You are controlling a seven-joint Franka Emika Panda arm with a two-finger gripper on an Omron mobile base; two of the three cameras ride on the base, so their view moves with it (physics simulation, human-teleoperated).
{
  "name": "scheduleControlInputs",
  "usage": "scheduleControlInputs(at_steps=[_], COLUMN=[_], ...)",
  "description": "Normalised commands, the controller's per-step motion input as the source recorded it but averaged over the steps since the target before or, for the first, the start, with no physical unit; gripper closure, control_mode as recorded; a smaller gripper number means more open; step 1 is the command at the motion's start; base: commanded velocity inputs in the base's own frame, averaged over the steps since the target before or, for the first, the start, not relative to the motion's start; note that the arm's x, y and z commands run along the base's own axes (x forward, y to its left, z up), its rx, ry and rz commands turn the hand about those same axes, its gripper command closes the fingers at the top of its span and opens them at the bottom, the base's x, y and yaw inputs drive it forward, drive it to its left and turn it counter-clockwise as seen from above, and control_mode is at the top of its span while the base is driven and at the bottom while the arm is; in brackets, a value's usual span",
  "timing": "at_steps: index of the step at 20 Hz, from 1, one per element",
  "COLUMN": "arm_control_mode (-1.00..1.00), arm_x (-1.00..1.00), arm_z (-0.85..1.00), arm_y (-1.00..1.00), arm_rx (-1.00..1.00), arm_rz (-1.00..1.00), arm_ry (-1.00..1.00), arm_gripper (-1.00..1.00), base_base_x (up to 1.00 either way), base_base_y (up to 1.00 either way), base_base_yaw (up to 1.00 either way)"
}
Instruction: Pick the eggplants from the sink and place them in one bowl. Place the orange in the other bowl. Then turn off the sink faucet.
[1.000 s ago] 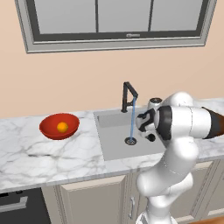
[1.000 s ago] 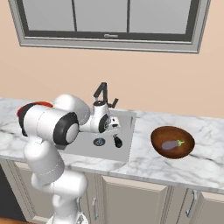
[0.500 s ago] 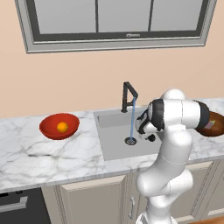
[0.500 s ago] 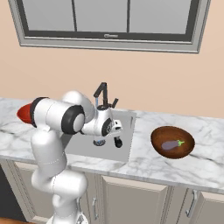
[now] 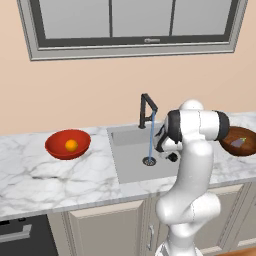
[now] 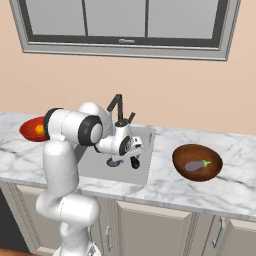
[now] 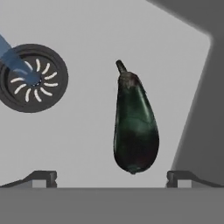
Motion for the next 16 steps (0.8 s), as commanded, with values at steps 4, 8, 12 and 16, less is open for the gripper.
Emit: scheduleControlInputs(at_steps=[4,8,12,16], arm_control_mode=[-1.00,-1.00,-1.00,-1.00], arm_x=[0.24,0.28,0.15,0.02], arm_z=[-0.35,-0.39,-0.64,-0.65], arm_y=[-0.13,-0.11,-0.01,-0.26], arm_rx=[-0.01,0.00,0.00,0.00], arm_rz=[0.05,0.04,0.01,0.01], arm_ry=[0.00,0.00,0.00,0.00], arm_gripper=[-1.00,-1.00,-1.00,1.00], base_base_x=[0.00,0.00,0.00,0.00], base_base_y=[0.00,0.00,0.00,0.00], base_base_yaw=[0.00,0.00,0.00,0.00])
